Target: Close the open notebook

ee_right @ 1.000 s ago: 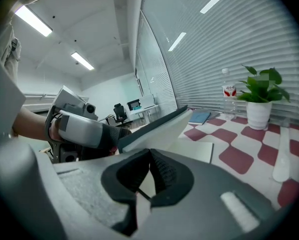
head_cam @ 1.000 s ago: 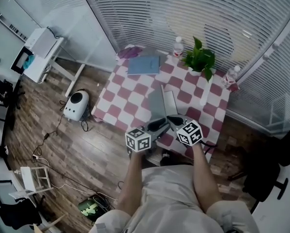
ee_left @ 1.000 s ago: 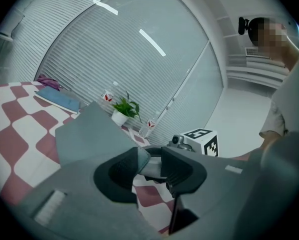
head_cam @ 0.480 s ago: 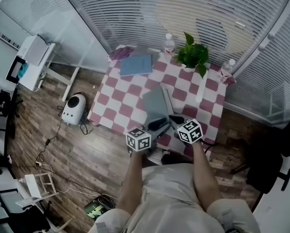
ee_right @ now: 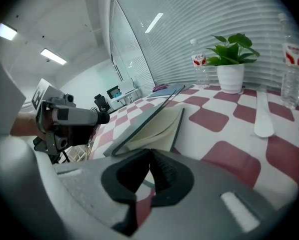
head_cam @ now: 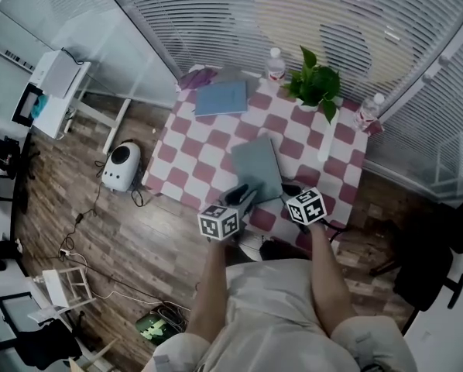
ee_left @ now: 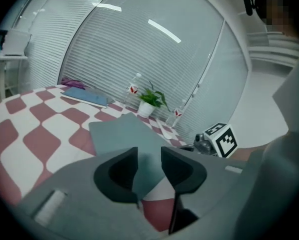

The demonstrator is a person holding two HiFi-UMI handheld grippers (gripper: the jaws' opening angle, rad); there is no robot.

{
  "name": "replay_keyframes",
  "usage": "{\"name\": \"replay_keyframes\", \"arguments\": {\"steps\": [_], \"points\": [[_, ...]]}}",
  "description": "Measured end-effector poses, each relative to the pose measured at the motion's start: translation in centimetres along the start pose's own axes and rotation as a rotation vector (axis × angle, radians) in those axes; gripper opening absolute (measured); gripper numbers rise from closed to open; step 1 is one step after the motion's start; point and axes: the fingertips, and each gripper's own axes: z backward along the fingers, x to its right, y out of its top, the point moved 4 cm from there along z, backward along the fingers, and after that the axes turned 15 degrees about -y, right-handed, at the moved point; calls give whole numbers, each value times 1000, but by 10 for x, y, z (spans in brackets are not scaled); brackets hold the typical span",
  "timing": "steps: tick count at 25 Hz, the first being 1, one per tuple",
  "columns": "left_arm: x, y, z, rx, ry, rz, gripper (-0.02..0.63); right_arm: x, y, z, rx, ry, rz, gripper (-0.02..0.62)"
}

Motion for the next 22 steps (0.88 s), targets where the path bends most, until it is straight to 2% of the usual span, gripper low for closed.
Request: {"name": "replay_keyframes", "arguments": {"steps": [3, 9, 13, 16, 22], "points": [[-5, -9, 3, -24, 72, 1, 155, 1, -1, -5, -38, -20, 38, 2], [-4, -17, 12, -52, 117, -55, 155, 4, -6, -13, -119, -52, 124, 2], [-9, -12, 24, 8, 154, -12, 143, 2, -6, -16, -140, -58, 136, 2], [-6, -10, 33, 30, 171, -10, 135, 2, -6, -15, -146, -81, 129, 2], [6, -20, 57, 61, 218, -7, 123, 4, -12, -7, -150, -205, 122, 2]]}}
